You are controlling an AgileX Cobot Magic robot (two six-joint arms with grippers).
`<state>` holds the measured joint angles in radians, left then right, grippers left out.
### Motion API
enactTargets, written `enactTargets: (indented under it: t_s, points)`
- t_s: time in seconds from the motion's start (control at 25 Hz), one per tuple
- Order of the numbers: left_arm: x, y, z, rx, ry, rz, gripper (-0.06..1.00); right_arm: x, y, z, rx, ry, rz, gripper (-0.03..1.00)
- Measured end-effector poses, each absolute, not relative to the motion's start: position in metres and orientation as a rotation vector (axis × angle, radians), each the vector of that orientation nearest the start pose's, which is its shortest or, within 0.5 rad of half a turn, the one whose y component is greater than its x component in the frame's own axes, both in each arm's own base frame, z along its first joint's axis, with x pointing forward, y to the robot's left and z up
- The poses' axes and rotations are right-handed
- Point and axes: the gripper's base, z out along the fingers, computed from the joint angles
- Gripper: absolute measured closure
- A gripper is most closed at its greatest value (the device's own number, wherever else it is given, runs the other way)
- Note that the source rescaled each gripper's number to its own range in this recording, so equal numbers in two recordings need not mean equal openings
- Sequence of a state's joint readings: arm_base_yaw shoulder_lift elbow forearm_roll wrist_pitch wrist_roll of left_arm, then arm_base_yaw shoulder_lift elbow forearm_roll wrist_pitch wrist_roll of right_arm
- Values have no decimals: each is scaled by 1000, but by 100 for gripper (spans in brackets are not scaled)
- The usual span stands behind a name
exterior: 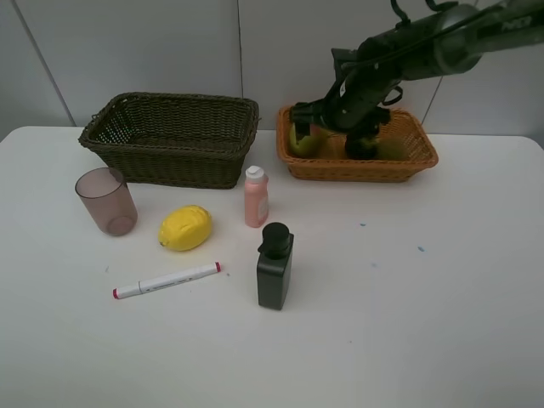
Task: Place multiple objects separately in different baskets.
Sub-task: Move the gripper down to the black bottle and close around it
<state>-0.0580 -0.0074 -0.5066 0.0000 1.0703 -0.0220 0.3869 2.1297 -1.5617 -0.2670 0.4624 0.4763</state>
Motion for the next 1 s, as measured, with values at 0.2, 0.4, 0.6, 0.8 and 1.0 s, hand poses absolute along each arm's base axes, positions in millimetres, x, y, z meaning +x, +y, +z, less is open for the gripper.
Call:
enactTargets:
  t_s: [0.2,0.4,0.6,0.8,1.0]
  points:
    - [-7,0,278,37,2040,-50,-2,428,164,194,-104,2534,100,-3]
    - [-7,0,278,37,2040,-50,-2,410,165,215,3,2629,168,-3]
    - [-7,0,278,37,2040,-50,-2,391,167,234,96,2728,222,-3]
    - [-7,0,278,37,2040,-50,-2,366,173,250,143,2842,189,-3]
    - [-7,0,278,37,2040,-50,-2,340,189,262,111,2923,153,-3]
